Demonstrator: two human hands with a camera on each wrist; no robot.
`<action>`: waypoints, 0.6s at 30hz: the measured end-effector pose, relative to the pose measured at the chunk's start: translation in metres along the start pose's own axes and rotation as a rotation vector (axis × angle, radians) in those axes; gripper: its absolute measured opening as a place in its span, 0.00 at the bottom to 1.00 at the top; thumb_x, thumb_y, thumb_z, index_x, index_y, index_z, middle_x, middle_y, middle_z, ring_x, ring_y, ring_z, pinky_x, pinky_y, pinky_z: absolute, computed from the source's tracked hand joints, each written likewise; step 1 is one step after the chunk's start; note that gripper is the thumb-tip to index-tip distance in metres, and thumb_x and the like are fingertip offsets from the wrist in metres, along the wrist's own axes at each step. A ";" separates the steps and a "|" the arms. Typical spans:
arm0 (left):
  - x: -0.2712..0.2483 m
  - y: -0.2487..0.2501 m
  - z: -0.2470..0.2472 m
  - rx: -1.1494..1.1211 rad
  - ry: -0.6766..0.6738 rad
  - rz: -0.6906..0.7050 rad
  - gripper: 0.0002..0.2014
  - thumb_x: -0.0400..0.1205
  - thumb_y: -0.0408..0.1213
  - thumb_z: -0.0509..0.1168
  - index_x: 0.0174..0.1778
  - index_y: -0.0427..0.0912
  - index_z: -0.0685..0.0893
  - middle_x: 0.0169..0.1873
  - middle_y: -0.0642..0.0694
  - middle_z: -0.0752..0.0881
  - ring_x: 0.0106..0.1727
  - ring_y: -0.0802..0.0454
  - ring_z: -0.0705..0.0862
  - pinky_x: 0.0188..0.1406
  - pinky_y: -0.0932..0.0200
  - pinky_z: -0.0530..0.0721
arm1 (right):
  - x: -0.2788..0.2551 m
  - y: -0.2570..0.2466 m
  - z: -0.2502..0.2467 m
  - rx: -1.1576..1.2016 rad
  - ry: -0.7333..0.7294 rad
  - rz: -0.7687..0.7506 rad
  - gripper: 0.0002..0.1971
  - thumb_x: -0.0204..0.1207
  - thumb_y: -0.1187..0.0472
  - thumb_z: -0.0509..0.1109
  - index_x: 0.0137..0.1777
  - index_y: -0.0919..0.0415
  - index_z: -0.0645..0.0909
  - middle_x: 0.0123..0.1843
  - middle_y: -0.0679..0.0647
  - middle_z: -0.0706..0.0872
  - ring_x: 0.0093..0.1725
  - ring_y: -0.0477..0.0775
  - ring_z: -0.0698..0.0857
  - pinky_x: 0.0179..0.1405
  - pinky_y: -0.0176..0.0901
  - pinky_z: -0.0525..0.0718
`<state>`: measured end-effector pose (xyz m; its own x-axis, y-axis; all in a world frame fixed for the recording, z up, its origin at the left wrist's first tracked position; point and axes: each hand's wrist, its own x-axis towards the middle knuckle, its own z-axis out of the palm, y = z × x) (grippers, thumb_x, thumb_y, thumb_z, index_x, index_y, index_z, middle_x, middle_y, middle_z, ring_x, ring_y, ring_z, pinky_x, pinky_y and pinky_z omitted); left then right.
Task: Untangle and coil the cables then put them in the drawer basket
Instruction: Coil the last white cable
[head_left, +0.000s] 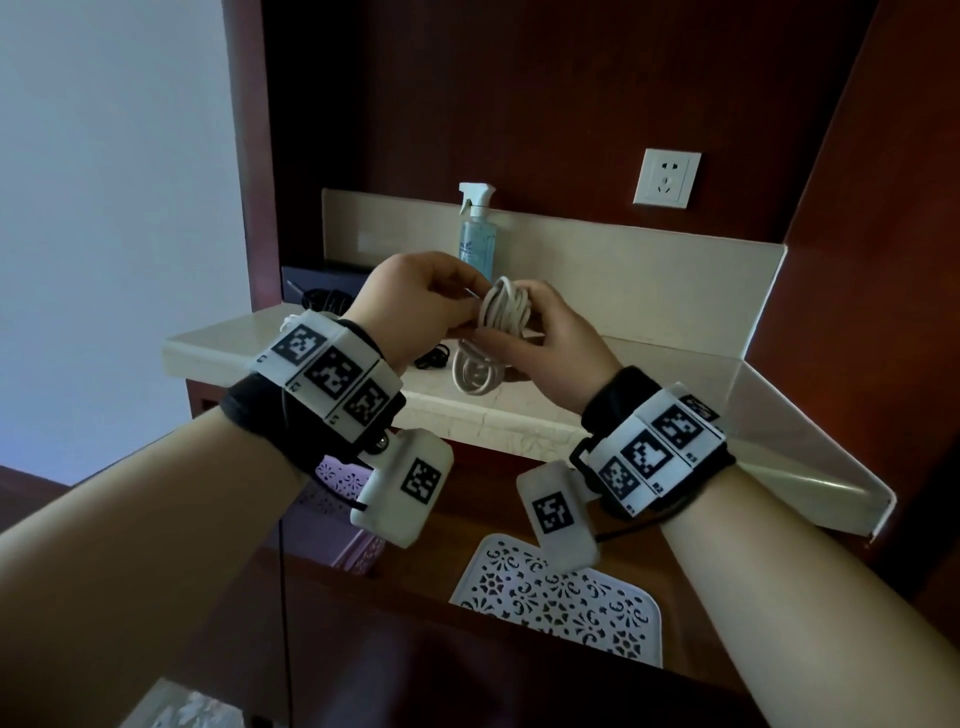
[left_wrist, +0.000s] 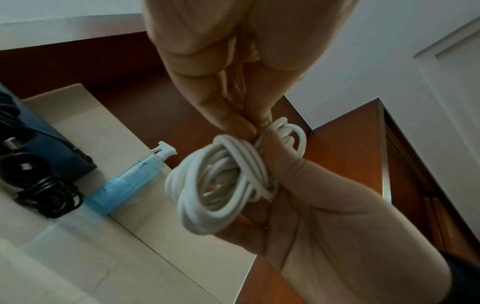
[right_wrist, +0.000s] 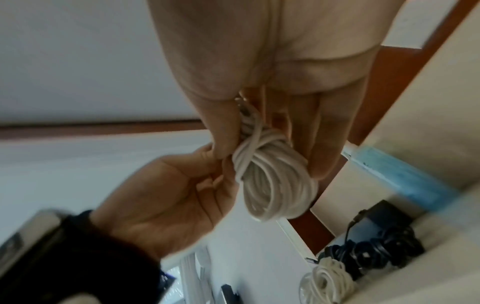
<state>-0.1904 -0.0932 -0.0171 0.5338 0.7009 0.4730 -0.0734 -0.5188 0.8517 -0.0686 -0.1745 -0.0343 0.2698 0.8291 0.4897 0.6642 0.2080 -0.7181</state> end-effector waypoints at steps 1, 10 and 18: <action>0.000 0.001 0.000 0.005 -0.010 -0.001 0.11 0.78 0.22 0.67 0.38 0.44 0.84 0.35 0.47 0.86 0.37 0.52 0.87 0.43 0.61 0.89 | -0.001 -0.001 -0.001 0.007 -0.007 0.004 0.18 0.73 0.54 0.72 0.59 0.50 0.70 0.47 0.41 0.81 0.49 0.47 0.85 0.50 0.44 0.86; 0.000 0.010 -0.011 -0.161 -0.092 -0.102 0.08 0.77 0.21 0.66 0.40 0.38 0.78 0.23 0.49 0.86 0.27 0.59 0.86 0.29 0.68 0.85 | 0.000 -0.004 -0.016 0.045 -0.004 0.015 0.14 0.71 0.52 0.73 0.54 0.48 0.74 0.50 0.48 0.85 0.50 0.49 0.86 0.49 0.46 0.86; 0.004 0.011 -0.019 0.037 -0.127 -0.059 0.06 0.78 0.28 0.69 0.46 0.43 0.81 0.43 0.44 0.86 0.41 0.54 0.87 0.47 0.58 0.88 | 0.003 -0.006 -0.017 -0.101 0.073 -0.042 0.27 0.64 0.52 0.80 0.55 0.52 0.66 0.49 0.50 0.86 0.45 0.45 0.86 0.44 0.38 0.85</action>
<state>-0.2049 -0.0866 -0.0020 0.6386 0.6644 0.3882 -0.0091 -0.4980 0.8672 -0.0601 -0.1825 -0.0199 0.2878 0.7797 0.5561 0.7420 0.1855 -0.6442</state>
